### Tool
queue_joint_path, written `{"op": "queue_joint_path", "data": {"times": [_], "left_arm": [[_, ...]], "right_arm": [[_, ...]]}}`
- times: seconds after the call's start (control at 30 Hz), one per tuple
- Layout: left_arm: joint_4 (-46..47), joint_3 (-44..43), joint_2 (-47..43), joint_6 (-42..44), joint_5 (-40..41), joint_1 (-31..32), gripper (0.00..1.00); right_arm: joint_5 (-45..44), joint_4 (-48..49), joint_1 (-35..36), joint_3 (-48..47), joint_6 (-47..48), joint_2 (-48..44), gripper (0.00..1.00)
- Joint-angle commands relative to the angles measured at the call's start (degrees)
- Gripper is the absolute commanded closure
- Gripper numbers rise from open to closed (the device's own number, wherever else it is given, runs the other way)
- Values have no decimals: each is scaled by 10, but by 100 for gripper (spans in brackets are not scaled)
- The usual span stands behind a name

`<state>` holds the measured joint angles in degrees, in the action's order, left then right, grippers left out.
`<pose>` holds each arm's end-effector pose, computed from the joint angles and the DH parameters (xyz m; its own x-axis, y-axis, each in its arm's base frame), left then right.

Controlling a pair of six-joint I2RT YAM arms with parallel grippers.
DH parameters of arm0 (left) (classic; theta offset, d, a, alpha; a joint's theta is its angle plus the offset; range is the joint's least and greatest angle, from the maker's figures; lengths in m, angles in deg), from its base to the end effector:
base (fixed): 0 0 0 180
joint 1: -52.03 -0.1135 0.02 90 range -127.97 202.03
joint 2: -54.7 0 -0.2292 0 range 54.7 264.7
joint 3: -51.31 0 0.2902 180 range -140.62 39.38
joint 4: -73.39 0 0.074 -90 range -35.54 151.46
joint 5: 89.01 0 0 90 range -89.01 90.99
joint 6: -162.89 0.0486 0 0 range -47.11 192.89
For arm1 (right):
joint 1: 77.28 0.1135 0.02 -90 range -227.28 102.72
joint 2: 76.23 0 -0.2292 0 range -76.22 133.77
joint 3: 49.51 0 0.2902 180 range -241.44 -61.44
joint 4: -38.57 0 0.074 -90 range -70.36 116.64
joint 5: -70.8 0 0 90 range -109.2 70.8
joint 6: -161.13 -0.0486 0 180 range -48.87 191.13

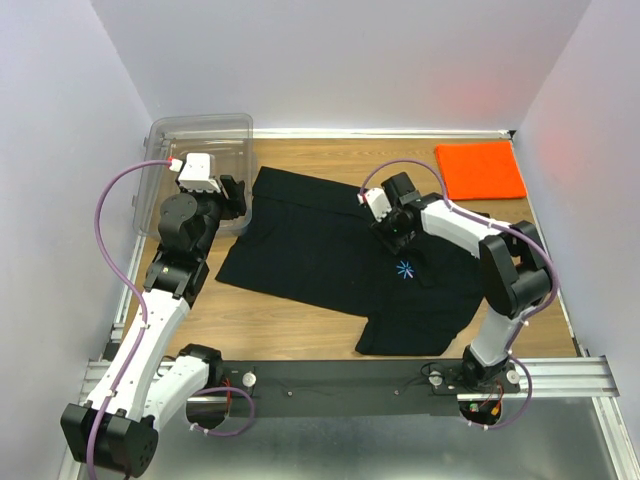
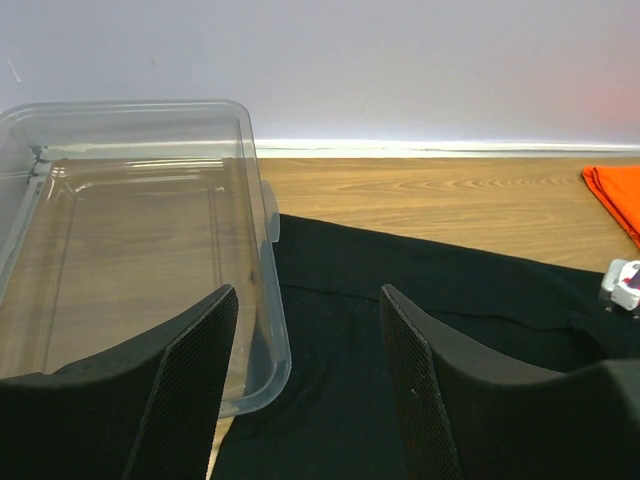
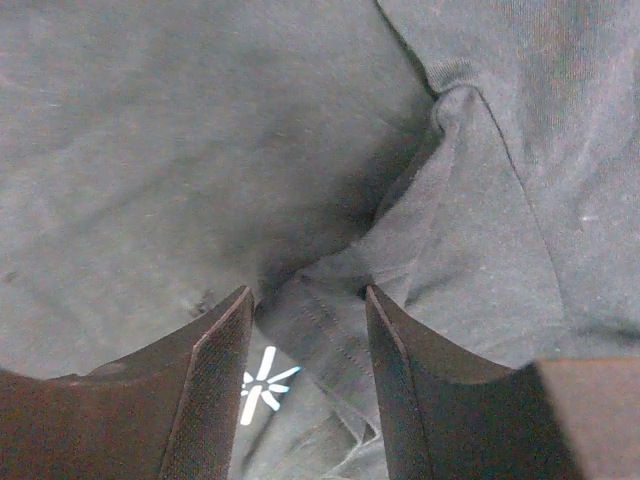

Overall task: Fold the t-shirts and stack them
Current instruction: Fold the tshirt

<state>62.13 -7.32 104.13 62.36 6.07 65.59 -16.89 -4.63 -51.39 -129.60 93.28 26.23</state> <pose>0.2729 -0.0614 0.3296 -0.0613 -0.1725 -0.9831 0.1386 0.9739 -0.1795 0.3487 0.1714 0.1153 -0.5885 -0.7044 -0.3969 -0.7268 0.6759 -0.1219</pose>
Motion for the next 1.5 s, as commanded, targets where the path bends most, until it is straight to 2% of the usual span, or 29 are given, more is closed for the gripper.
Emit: {"op": "queue_joint_path", "data": {"times": [0.0, 0.1, 0.17, 0.37, 0.47, 0.6, 0.73, 0.8, 0.9, 0.93, 0.97, 1.0, 1.07, 1.33, 1.47], "left_arm": [[-1, 6, -1, 5, 1, -3, 33], [-1, 6, -1, 5, -1, -3, 33], [-1, 6, 0, 5, -2, -3, 33], [-1, 6, 0, 5, -3, -3, 33], [-1, 5, 1, 5, -3, -3, 33], [-1, 6, 1, 5, -3, -3, 33], [-1, 6, 3, 5, -2, -3, 33], [-1, 6, 4, 5, -2, -3, 33], [-1, 6, 6, 4, -2, -3, 33], [-1, 6, 7, 5, -1, -3, 33], [-1, 6, 6, 5, 0, -3, 33], [-1, 6, 6, 6, 0, -3, 33], [-2, 6, 5, 6, 4, -3, 33], [-2, 6, 8, 4, -2, -3, 33], [-2, 7, 7, 5, -3, -3, 33]], "right_arm": [[-73, 28, 14, 10, -11, 20, 45], [-77, 27, 16, 13, -12, 20, 52], [-78, 27, 17, 15, -13, 12, 63], [-73, 25, 17, 17, -14, -18, 78], [-62, 23, 17, 15, -18, -26, 81], [-26, 14, 17, 7, -26, -29, 93], [50, -2, 17, -12, -39, -27, 99], [91, -11, 17, -23, -45, -20, 99], [242, -24, 17, -47, -55, -12, 99], [268, -29, 17, -53, -60, -9, 97], [284, -32, 16, -64, -60, -5, 89], [282, -36, 16, -68, -60, 0, 61], [237, -41, 6, -65, -56, -1, 34], [238, -39, -53, -44, -47, -52, 30], [256, -38, -148, -39, -55, -80, 30]]}}
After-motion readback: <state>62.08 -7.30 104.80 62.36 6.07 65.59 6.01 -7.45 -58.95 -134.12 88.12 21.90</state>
